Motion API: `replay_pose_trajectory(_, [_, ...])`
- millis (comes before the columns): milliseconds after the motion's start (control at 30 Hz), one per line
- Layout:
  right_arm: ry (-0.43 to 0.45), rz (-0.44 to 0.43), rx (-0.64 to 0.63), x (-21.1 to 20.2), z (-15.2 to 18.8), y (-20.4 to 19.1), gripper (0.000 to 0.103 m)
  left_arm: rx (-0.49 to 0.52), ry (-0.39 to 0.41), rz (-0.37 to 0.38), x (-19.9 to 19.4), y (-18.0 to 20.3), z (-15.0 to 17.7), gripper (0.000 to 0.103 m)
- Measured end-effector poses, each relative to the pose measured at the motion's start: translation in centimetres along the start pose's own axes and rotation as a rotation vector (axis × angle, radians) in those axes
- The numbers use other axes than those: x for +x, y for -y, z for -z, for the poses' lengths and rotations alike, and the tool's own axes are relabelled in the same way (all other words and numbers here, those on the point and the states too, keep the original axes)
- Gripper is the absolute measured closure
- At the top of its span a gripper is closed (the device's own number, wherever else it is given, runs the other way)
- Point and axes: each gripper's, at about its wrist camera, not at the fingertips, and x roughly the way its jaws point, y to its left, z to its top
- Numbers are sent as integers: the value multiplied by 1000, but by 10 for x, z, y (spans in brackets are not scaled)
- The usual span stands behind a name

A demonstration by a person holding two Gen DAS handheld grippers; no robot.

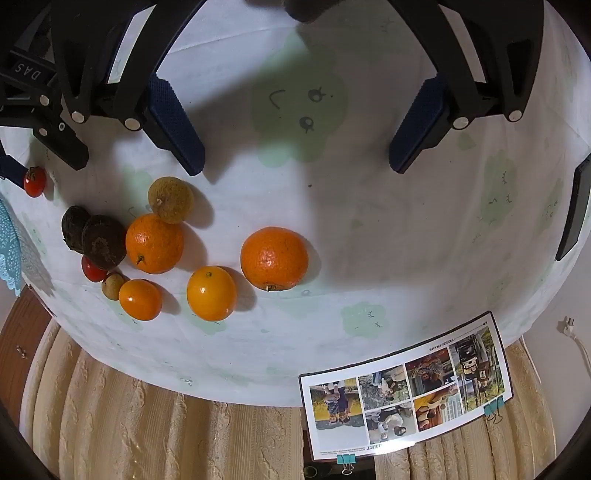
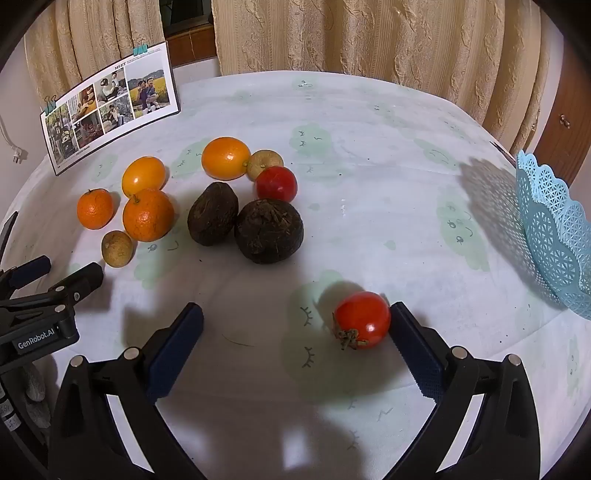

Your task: Organize fruits

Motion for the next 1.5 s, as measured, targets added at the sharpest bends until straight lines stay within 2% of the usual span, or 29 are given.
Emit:
replay_pose_trajectory(1100, [-4,-27,-20,0,1,2,2,9,-10,-1,1,-2,0,5])
replay_pose_trajectory(1500, [35,-152,31,-10,0,11,2,22,-9,8,-1,0,1,5])
